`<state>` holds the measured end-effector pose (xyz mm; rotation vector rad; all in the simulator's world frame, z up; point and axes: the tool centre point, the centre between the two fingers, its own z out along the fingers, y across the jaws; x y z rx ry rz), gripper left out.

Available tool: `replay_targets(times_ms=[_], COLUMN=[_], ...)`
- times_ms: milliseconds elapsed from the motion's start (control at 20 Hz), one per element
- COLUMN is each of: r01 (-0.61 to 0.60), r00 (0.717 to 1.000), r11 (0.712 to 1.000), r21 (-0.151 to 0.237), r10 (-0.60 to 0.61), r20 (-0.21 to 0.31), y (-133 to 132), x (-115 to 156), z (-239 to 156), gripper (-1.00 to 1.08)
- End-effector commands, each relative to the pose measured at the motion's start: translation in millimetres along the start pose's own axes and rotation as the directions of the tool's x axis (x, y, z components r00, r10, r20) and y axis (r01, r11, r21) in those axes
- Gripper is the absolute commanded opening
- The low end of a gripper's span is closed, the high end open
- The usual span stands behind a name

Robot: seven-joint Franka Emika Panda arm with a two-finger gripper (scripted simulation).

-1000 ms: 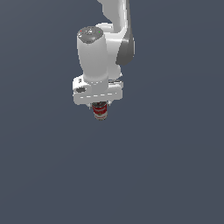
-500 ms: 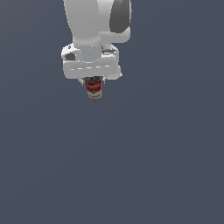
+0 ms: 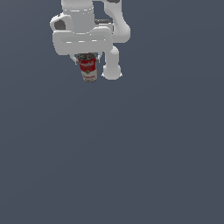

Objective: Pick up the object and move it to a goal position.

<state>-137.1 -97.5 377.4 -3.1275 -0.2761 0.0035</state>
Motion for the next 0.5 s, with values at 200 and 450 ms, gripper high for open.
replay_targets(times_ms=[200, 450], r01=[0.0, 0.0], r00=[1.0, 1.0], r11=[1.0, 1.0], r21=[-0.001, -0.002], r10=[0.0, 0.0], r20=[-0.002, -0.002], y=[4.0, 4.9], x=[-12.4, -12.8], z=[-24.9, -27.8], gripper=[-1.0, -1.0])
